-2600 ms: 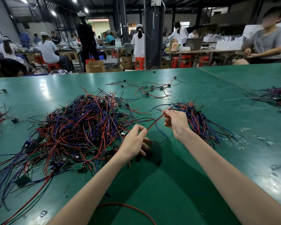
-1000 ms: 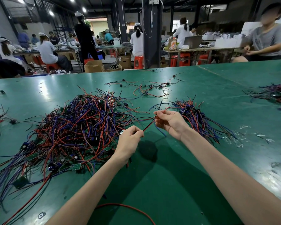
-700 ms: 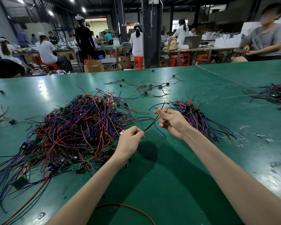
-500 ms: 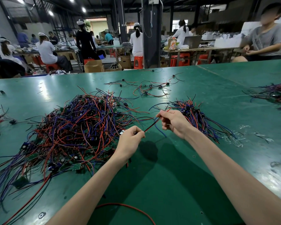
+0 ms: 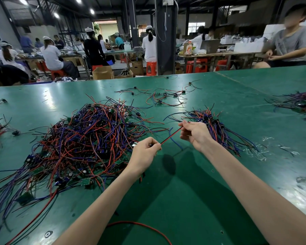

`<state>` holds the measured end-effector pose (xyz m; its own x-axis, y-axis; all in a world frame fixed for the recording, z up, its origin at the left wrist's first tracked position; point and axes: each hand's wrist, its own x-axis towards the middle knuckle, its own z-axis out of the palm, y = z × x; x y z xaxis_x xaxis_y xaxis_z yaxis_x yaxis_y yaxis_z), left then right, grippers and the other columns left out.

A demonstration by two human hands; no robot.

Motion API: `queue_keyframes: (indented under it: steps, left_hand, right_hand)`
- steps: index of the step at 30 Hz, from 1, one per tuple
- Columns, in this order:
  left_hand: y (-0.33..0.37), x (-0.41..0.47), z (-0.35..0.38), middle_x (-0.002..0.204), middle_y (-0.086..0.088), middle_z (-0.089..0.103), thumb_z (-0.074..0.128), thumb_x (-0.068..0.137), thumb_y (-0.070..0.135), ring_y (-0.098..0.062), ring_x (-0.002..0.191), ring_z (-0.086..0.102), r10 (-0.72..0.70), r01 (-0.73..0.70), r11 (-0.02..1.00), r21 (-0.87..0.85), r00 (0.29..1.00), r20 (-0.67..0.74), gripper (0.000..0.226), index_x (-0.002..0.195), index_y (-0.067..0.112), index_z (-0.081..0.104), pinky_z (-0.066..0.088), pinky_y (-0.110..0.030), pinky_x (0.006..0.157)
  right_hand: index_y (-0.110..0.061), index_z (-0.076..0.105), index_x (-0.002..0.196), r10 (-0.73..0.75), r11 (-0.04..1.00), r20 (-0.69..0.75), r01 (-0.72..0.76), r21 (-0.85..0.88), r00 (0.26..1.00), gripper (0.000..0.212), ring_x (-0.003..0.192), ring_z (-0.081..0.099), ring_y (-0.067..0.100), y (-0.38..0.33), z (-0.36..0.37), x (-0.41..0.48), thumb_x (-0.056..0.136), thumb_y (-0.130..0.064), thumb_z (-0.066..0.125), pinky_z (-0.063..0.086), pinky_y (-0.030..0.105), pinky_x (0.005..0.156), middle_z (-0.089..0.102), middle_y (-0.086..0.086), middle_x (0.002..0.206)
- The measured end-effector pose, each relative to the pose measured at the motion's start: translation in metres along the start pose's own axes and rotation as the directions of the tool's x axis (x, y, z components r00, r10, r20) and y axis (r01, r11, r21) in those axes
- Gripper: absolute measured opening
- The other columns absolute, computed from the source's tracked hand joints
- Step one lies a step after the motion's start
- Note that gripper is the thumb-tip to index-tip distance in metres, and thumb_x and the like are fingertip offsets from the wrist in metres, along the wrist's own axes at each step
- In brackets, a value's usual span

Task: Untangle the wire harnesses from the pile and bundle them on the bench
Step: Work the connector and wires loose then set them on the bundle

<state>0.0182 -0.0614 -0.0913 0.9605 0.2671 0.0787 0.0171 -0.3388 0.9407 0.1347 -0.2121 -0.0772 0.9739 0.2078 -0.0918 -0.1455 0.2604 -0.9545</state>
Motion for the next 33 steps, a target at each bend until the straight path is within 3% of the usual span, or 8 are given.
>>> queue_keyframes:
  steps: [4,9,11,13,15,21,28,33]
  left_hand:
    - [0.000,0.000,-0.001,0.047,0.010,0.042,0.056,0.091,0.016,-0.006,0.039,0.030,0.006,-0.006,1.000,0.015,1.000,-0.010,0.017,0.074,0.011,0.057,0.025,-0.024,0.044]
    - [0.000,0.001,0.000,0.045,0.011,0.041,0.058,0.088,0.015,-0.007,0.039,0.030,0.000,0.000,1.000,0.023,1.000,-0.021,0.017,0.071,0.012,0.058,0.024,-0.025,0.044]
    - [-0.001,0.002,-0.001,0.045,0.012,0.041,0.059,0.086,0.015,-0.006,0.038,0.030,-0.004,0.005,1.000,0.025,1.000,-0.028,0.017,0.070,0.013,0.058,0.024,-0.025,0.043]
    - [-0.003,0.003,-0.003,0.046,0.011,0.041,0.059,0.086,0.016,-0.008,0.040,0.031,-0.004,0.004,1.000,0.021,0.999,-0.032,0.016,0.070,0.013,0.059,0.025,-0.024,0.043]
    - [-0.003,0.004,-0.005,0.047,0.011,0.042,0.059,0.087,0.017,-0.008,0.042,0.032,0.000,0.001,1.000,0.015,1.000,-0.031,0.016,0.072,0.012,0.059,0.025,-0.023,0.043]
    - [-0.003,0.001,0.001,0.050,0.010,0.043,0.058,0.089,0.018,-0.005,0.040,0.032,0.001,-0.002,1.000,0.022,0.999,0.046,0.016,0.074,0.013,0.059,0.025,-0.021,0.043]
    - [-0.001,-0.001,0.000,0.050,0.009,0.045,0.059,0.089,0.019,-0.005,0.039,0.032,0.062,-0.067,0.996,0.057,0.995,0.082,0.017,0.074,0.012,0.059,0.026,-0.020,0.042]
    - [0.003,-0.004,0.002,0.052,0.006,0.044,0.056,0.092,0.015,-0.003,0.037,0.032,0.116,-0.120,0.992,0.022,0.983,0.142,0.019,0.073,0.015,0.056,0.026,-0.013,0.039]
  right_hand:
    - [0.001,0.072,0.089,-0.303,0.859,-0.078,0.236,-0.454,0.950,0.016,0.054,0.057,0.015,0.007,-0.004,0.007,0.091,-0.012,0.062,0.054,0.026,0.056,0.060,0.004,0.063]
    - [-0.002,0.075,0.086,-0.752,0.258,0.200,0.559,-0.788,0.629,0.007,0.066,0.055,0.021,0.012,-0.006,0.002,0.083,-0.006,0.070,0.040,0.024,0.067,0.066,0.012,0.075]
    - [-0.002,0.075,0.087,-0.759,0.321,0.148,0.562,-0.763,0.634,0.008,0.065,0.057,0.021,0.010,-0.003,0.000,0.081,-0.007,0.071,0.044,0.026,0.069,0.067,0.010,0.075]
    - [0.001,0.073,0.091,-0.553,0.722,-0.073,0.433,-0.539,0.830,0.014,0.059,0.058,0.017,0.002,0.000,-0.001,0.081,-0.008,0.072,0.051,0.026,0.065,0.067,0.007,0.071]
    - [0.009,0.067,0.094,-0.160,0.987,-0.138,0.158,-0.023,0.977,0.018,0.053,0.056,0.013,-0.007,0.002,-0.002,0.080,-0.002,0.071,0.053,0.022,0.054,0.061,0.008,0.068]
    - [0.007,0.061,0.079,0.383,0.762,0.078,-0.363,0.536,0.920,0.014,0.042,0.050,0.009,-0.021,-0.004,-0.007,0.089,-0.004,0.059,0.048,0.017,0.040,0.052,0.008,0.067]
    - [0.005,0.056,0.075,0.559,0.547,0.166,-0.512,0.662,0.813,0.012,0.054,0.052,0.010,-0.022,-0.012,-0.004,0.086,0.004,0.058,0.046,0.021,0.035,0.049,0.003,0.070]
    - [0.004,0.054,0.074,0.523,0.627,0.091,-0.455,0.632,0.847,0.013,0.037,0.055,0.016,-0.022,-0.013,-0.003,0.087,0.005,0.057,0.046,0.021,0.035,0.052,0.008,0.071]
